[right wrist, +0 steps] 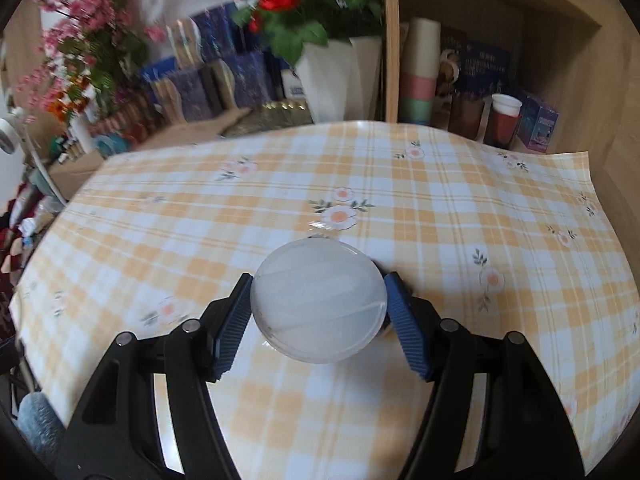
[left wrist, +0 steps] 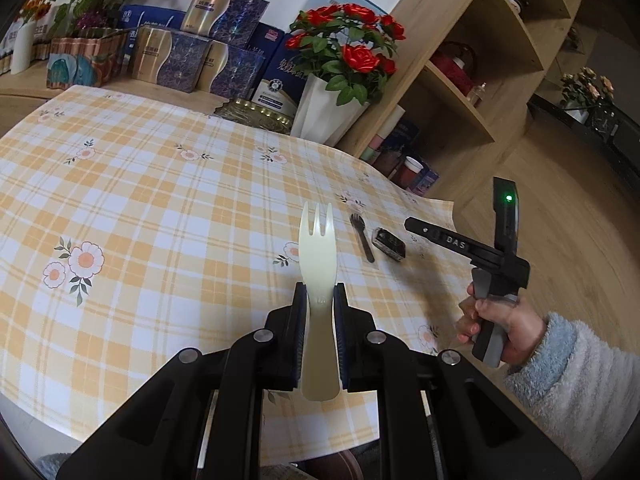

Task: Collect trash
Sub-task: 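Lift the spoon with the left tool while the right tool grasps the white round lid, then carry the spoon and white lid over the bin and release both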

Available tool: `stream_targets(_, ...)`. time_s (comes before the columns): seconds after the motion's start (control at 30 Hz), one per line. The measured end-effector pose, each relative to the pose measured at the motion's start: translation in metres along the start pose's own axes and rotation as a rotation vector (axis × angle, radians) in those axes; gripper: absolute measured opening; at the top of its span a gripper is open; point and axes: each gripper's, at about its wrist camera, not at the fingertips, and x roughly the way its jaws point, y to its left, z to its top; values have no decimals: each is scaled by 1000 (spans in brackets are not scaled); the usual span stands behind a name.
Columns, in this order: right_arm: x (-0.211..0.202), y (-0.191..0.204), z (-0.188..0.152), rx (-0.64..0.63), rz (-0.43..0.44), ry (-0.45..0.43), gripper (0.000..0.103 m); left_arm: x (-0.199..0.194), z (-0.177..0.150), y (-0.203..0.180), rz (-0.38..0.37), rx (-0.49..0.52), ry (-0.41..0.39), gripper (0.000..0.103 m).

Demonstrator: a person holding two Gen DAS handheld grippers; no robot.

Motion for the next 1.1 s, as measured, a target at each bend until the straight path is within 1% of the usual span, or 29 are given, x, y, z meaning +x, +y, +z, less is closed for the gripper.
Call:
stream_targets(0.13,-35,16,-24,-8,29,-28,67,-12,-8,-5,-13,18,9,13)
stream_targets(0.33,-93,45,-75,-23,75,-65,67,-30,-27,-11,-20,62,34,13)
stream_targets(0.57,-134,71,-125,-37,111,-61,67,-49,-50,-14,-25,92,54,13)
stream_targets(0.83,-154,96,-166,-65,152,-32,67,-71,-74,-11,-36,85,63,13)
stream_targets(1.0,-152,112,-187,-51,202,-4,67,-84,-86,-12,-60,88,63,13)
stream_targets(1.1,-148,119,-196,-39,227,10,67,-85,-94,-9,-53,93,87,13)
